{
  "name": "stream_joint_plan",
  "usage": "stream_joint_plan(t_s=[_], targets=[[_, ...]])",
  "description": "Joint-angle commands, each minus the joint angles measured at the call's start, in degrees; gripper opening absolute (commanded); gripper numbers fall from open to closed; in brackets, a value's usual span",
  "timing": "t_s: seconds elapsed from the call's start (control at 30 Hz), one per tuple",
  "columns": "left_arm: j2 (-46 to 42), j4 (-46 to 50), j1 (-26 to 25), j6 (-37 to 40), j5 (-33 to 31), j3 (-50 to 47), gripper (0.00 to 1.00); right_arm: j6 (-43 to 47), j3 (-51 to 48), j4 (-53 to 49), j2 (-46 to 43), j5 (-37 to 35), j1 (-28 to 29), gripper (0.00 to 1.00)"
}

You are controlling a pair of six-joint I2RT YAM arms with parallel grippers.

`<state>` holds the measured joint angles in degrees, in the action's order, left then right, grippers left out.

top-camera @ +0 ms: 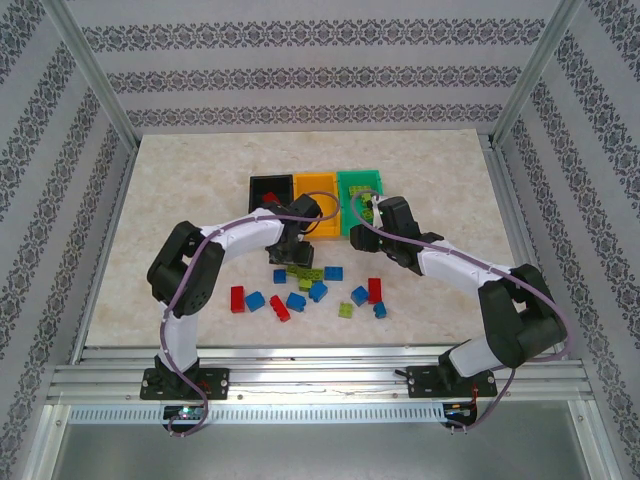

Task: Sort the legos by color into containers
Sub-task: Pick up the lego from the center of the table, then place the lego in the container.

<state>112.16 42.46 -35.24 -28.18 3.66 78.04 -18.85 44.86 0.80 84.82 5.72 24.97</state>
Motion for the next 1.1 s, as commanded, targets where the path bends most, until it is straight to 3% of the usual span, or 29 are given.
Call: stream_joint_plan(t_s=[0.0,0.07,0.27,0.63,0.83,1.07], targets=[[-0.25,1.85,-0.36,1.60,-1.29,-1.13,0.54,0.39,0.49,1.40,1.18,1.29,-0.05,0.53],[-0.19,2.01,-0.35,1.72,-0.85,-1.14,0.45,0.39,0.58,1.46,1.23,1.31,-0.02,0.53],[-4.11,1.39,-0.37,1.64,-1.23,-1.97,0.32,0.38,0.16,1.82,0.88,0.96,0.08,0.53],[-12.92,-3.19,-0.59,0.24,0.36,2.06,0.28,-2.37,-3.94,4.44,-4.88,-1.34,-2.01,0.53],[-8.98,-8.78,-1.04,-1.36,4.22,8.98,0.28,-6.80,-9.32,8.46,-10.74,0.44,-6.99,0.52],[2.91,-11.57,-1.27,-2.84,9.60,24.01,0.29,-8.41,-12.77,11.51,-15.33,1.65,-8.60,0.52]])
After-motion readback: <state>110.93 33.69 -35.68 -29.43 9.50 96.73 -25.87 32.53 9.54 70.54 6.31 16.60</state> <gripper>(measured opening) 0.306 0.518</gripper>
